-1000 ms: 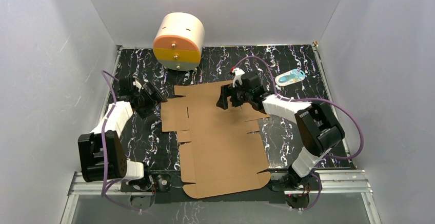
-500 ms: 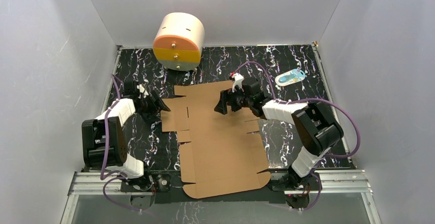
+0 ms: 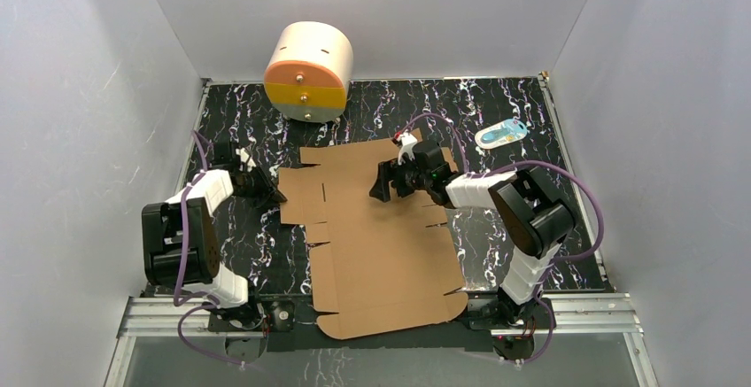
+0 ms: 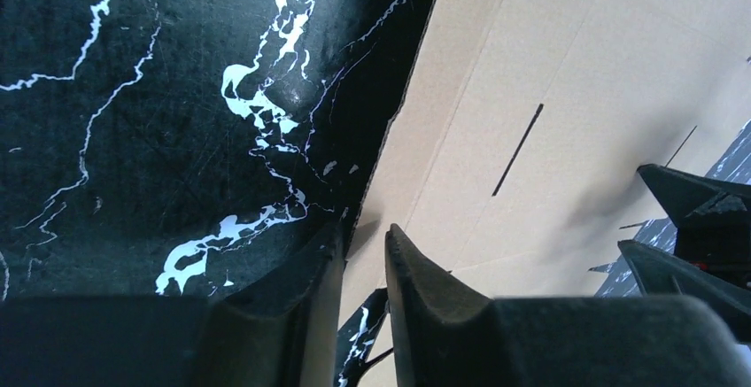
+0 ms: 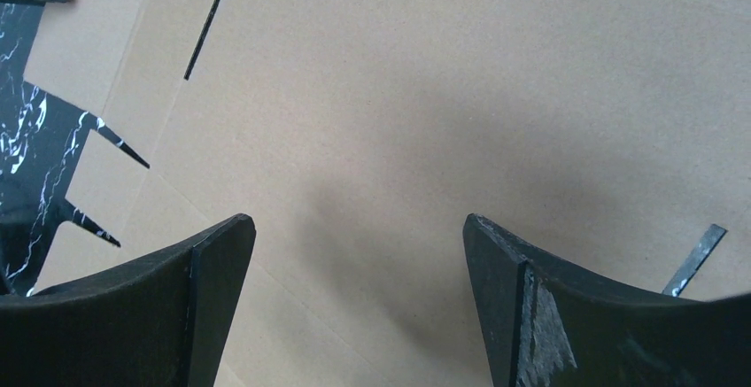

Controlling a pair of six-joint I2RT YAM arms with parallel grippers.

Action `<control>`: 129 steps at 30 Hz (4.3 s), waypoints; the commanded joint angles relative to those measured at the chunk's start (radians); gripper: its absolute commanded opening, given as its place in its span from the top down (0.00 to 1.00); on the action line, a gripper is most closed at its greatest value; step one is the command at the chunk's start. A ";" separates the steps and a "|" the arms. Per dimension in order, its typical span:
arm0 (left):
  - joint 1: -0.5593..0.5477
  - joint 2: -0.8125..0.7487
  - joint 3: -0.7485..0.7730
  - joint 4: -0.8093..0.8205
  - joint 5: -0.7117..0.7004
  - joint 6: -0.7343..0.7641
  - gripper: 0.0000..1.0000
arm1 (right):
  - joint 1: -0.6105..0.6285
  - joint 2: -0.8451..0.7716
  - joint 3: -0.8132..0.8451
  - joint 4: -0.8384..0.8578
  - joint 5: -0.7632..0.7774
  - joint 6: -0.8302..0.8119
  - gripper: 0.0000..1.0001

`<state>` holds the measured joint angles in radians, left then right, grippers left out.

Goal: Fold the paper box

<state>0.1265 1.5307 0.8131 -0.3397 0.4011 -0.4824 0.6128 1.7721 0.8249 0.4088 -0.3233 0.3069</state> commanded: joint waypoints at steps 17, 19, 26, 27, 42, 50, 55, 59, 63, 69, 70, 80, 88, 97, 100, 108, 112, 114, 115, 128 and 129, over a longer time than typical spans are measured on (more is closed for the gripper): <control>-0.336 -0.055 0.188 -0.214 -0.528 -0.022 1.00 | 0.050 0.088 0.071 -0.056 0.095 -0.027 0.03; -0.369 -0.033 0.213 -0.236 -0.561 -0.029 1.00 | 0.051 0.089 0.072 -0.056 0.092 -0.024 0.03; -0.492 0.023 0.287 -0.254 -0.610 -0.061 0.90 | 0.050 0.095 0.072 -0.056 0.092 -0.022 0.03; -0.503 0.032 0.297 -0.261 -0.613 -0.063 0.89 | 0.051 0.096 0.073 -0.056 0.092 -0.022 0.03; -0.583 0.021 0.345 -0.239 -0.562 -0.113 0.80 | 0.050 0.099 0.076 -0.056 0.087 -0.016 0.02; -0.584 -0.048 0.328 -0.210 -0.569 -0.123 0.61 | 0.051 0.095 0.075 -0.057 0.097 -0.018 0.02; -0.556 -0.152 0.282 -0.183 -0.626 -0.118 0.50 | 0.050 0.103 0.080 -0.062 0.098 -0.017 0.02; -0.446 -0.231 0.222 -0.126 -0.528 -0.119 0.46 | 0.050 0.107 0.083 -0.066 0.100 -0.018 0.02; -0.316 -0.272 0.156 -0.083 -0.426 -0.121 0.42 | 0.051 0.106 0.083 -0.068 0.101 -0.018 0.02; -0.253 -0.220 0.150 -0.159 -0.471 -0.077 0.38 | 0.050 0.107 0.085 -0.068 0.102 -0.020 0.02; -0.245 -0.205 0.144 -0.162 -0.481 -0.071 0.38 | 0.050 0.110 0.086 -0.069 0.101 -0.020 0.02; -0.220 -0.040 0.138 -0.130 -0.425 -0.056 0.52 | 0.051 0.112 0.086 -0.066 0.092 -0.012 0.02; -0.244 -0.004 0.186 -0.127 -0.368 -0.031 0.87 | 0.050 0.111 0.086 -0.064 0.088 -0.008 0.02; -0.437 0.054 0.331 -0.268 -0.608 -0.051 0.96 | 0.050 0.119 0.093 -0.067 0.080 0.000 0.02; -0.501 0.093 0.395 -0.314 -0.671 -0.062 0.95 | 0.051 0.119 0.094 -0.067 0.080 0.001 0.02; -0.646 0.211 0.554 -0.410 -0.782 -0.095 0.92 | 0.050 0.118 0.092 -0.067 0.089 0.007 0.02; -0.692 0.250 0.625 -0.434 -0.802 -0.100 0.88 | 0.051 0.118 0.092 -0.066 0.090 0.011 0.02; -0.711 0.262 0.645 -0.436 -0.811 -0.103 0.88 | 0.050 0.118 0.091 -0.066 0.089 0.012 0.02; -0.718 0.270 0.654 -0.436 -0.811 -0.105 0.88 | 0.050 0.118 0.091 -0.065 0.091 0.013 0.02; -0.775 0.368 0.757 -0.464 -0.829 -0.108 0.77 | 0.050 0.117 0.089 -0.062 0.102 0.018 0.02; -0.776 0.372 0.759 -0.468 -0.833 -0.110 0.76 | 0.050 0.117 0.089 -0.062 0.102 0.018 0.02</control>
<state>-0.6395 1.8786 1.5406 -0.8085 -0.4351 -0.5713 0.6548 1.8484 0.9138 0.4194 -0.2222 0.3107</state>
